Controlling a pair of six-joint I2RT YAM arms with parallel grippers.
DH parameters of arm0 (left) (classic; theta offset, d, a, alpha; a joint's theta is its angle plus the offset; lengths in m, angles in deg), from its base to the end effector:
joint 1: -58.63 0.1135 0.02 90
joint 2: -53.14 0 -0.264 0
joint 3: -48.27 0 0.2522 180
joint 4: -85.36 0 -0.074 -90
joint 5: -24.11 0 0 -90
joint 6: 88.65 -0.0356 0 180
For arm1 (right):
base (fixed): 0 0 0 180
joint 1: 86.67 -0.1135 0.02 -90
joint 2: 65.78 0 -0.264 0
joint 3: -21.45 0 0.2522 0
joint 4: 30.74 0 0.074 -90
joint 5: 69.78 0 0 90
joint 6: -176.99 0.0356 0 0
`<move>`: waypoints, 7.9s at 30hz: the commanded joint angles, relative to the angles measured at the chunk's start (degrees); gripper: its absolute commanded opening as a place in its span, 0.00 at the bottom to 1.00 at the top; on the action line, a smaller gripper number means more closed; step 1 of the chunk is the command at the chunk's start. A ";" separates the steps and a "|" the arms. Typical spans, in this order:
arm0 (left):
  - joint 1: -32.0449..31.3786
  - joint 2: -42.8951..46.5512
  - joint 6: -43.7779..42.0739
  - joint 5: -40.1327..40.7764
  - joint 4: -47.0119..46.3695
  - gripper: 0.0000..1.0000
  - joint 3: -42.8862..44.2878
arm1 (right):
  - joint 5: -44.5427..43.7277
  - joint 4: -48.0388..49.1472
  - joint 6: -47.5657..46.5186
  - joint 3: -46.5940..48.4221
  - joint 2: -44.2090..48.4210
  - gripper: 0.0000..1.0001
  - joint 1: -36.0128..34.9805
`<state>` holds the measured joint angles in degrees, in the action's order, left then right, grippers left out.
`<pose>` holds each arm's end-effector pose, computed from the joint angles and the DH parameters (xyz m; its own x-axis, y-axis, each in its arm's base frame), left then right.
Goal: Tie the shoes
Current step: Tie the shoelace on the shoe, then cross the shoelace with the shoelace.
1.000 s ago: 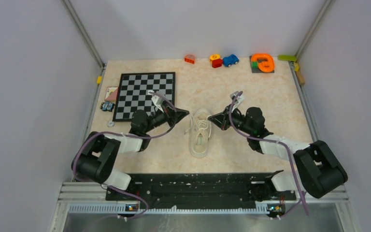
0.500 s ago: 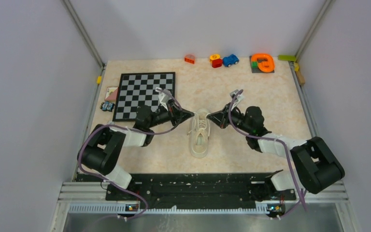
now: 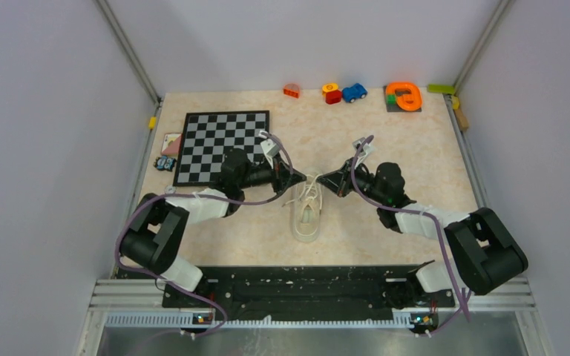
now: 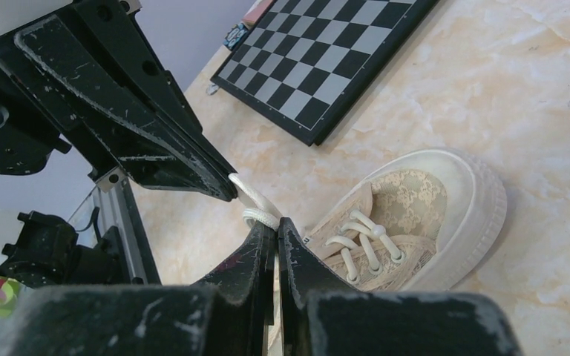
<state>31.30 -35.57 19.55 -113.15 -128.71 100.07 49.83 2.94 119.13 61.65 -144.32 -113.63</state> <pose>0.2667 -0.1673 0.2211 -0.3427 -0.0615 -0.9374 0.9013 0.2599 -0.3465 0.2326 0.1381 0.2073 -0.5045 0.2623 -0.8226 -0.6669 0.4867 0.5642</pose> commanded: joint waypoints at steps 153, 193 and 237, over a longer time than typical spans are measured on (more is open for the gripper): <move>0.02 7.12 -9.78 -1.10 16.70 0.00 8.64 | 6.40 -12.81 -6.63 13.84 -2.22 0.12 0.92; 8.26 25.23 -2.81 11.67 19.97 0.00 -13.34 | -3.43 -31.61 -4.95 23.50 -6.70 0.07 -1.15; 8.26 17.03 -6.15 3.54 18.78 0.00 -11.24 | -15.52 -62.75 -14.32 43.27 -20.95 0.38 -0.20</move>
<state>39.37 -18.63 14.41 -108.30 -107.84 86.67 36.28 -58.79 106.38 104.57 -166.46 -114.24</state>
